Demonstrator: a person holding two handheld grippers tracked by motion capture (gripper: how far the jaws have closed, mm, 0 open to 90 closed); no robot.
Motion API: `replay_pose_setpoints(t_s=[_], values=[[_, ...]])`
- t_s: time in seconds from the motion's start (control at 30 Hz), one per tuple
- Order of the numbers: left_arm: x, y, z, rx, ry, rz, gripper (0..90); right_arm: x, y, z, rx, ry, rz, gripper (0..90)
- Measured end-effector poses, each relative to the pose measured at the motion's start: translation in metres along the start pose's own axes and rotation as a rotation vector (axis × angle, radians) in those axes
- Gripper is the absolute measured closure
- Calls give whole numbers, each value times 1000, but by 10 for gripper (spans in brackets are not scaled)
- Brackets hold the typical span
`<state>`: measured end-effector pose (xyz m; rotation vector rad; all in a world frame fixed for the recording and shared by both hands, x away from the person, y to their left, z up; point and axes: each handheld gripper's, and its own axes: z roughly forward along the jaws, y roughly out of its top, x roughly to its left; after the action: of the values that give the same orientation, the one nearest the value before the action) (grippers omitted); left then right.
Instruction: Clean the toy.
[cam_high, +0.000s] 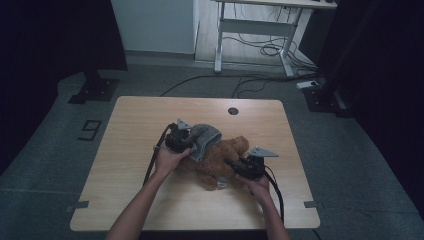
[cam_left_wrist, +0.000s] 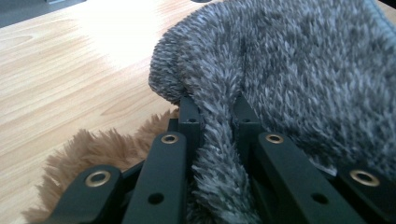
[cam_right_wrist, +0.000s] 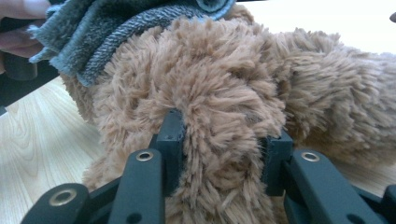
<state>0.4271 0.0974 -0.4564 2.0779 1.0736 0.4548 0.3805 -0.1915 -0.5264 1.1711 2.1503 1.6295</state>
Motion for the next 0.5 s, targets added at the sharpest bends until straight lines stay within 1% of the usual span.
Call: replay_pose_setpoints(t_s=[0.07, 0.23, 0.3, 0.37, 0.43, 0.5], values=[[-1, -5, -4, -10, -7, 0, 787, 2, -1, -1, 6, 2, -4, 616], [-10, -26, -17, -71, -30, 1, 790, 6, -6, -7, 23, 17, -20, 608], [-14, -35, -22, -93, -40, -6, 792, 9, -8, -10, 30, 20, -33, 605], [-16, -41, -26, -106, -50, -9, 793, 13, -10, -13, 39, 26, -41, 596], [-19, -49, -31, -119, -58, -8, 794, 16, -11, -16, 49, 35, -50, 575], [-21, -54, -34, -129, -60, -3, 795, 20, -12, -20, 55, 41, -64, 520]])
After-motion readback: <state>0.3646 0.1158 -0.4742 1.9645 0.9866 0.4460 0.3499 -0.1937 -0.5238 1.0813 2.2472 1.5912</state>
